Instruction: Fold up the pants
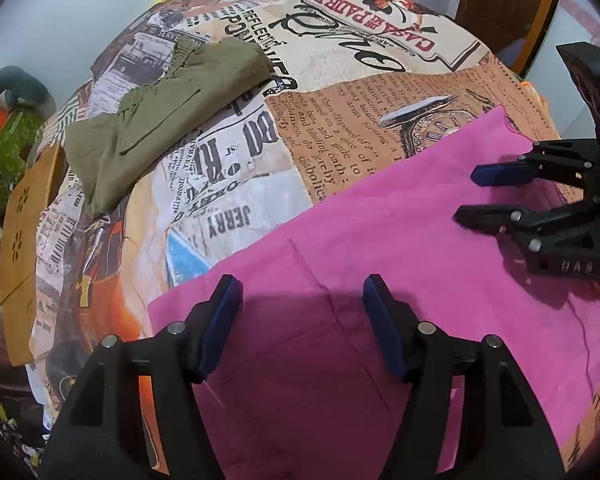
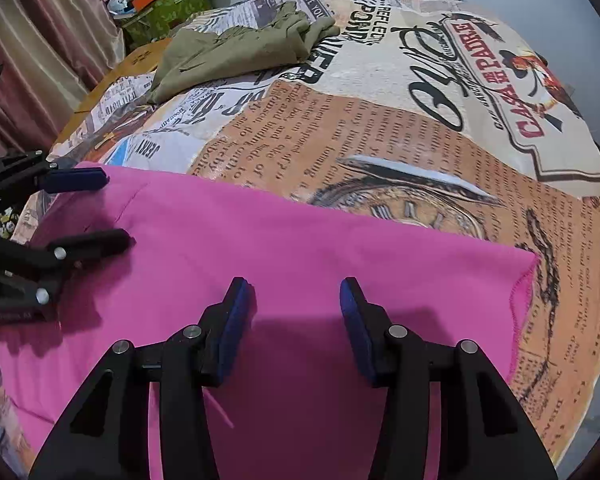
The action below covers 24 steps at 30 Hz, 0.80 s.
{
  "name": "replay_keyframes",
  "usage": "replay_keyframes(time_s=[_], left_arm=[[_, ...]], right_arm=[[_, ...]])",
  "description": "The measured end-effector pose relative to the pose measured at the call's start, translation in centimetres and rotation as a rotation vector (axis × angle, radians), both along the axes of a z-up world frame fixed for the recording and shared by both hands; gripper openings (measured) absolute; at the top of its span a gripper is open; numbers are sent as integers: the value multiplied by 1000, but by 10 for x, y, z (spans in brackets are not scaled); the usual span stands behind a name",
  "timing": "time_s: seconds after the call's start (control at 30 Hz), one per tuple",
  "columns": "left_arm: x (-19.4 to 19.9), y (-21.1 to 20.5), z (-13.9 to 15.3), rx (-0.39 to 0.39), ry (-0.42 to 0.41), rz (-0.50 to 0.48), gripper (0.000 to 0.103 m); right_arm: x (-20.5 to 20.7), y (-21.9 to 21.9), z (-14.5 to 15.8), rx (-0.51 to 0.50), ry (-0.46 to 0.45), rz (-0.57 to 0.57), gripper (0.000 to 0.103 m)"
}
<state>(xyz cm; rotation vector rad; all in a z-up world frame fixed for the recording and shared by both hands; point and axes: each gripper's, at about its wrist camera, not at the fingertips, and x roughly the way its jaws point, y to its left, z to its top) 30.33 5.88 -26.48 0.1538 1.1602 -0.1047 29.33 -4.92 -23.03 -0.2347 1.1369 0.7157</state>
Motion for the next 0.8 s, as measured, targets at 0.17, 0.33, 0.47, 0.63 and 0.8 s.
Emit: replay_keyframes(time_s=[0.17,0.33,0.47,0.63,0.8], left_arm=[[-22,10,7,-1,-31,11,72],[-40,25,7,-54,-26,38,75],[-53,32,8,-85,-35,77,75],[-62,30,19,-59,-68,96,74],[-84,33,50,-89,-157,127,74]], right_arm=[[-10,-20,5,-38,-46,-36,44],[-31,-42,11,-86,-111,-64,45],[-41,-56,12,-96,-114,-115,52],[-45,-65,16,-86,-105,-161,52],[-60,-70,45,-39,-167,-183,52]])
